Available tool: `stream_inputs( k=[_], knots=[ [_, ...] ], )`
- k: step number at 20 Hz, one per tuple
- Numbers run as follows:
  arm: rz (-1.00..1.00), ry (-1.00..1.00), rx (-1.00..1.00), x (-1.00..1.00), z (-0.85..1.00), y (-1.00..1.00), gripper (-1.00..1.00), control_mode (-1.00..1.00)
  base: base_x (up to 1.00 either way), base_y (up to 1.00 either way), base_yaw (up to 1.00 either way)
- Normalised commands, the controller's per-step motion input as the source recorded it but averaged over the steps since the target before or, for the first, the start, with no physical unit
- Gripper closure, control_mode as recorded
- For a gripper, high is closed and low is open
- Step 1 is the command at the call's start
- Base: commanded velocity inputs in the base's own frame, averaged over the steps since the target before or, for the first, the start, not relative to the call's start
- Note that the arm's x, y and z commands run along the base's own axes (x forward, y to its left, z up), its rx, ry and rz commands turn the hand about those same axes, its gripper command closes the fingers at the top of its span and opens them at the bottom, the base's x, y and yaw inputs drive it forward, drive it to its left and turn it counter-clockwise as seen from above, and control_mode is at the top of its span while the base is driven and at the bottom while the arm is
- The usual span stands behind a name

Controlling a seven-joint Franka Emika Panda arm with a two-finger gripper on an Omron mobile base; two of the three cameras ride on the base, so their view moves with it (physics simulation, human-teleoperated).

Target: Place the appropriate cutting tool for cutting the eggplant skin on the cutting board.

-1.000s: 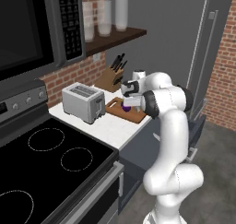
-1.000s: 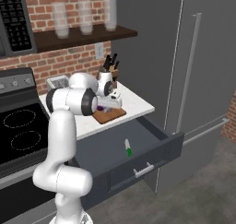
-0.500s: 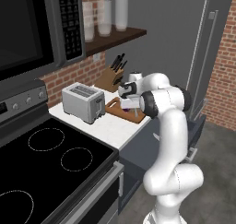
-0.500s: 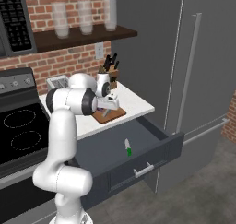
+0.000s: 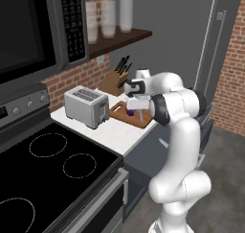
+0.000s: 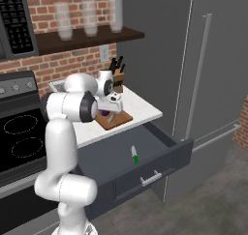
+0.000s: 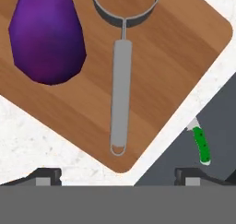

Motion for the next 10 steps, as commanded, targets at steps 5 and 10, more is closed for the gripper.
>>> stream_inputs(
  k=[5,10],
  knots=[
    [0.0,-0.03,0.0,-0.82,0.85,-0.01,-1.0,-1.0,0.0,0.0,0.0],
    [0.0,-0.05,0.0,-0.91,0.84,-0.01,-1.0,-1.0,0.0,0.0,0.0]
  ],
)
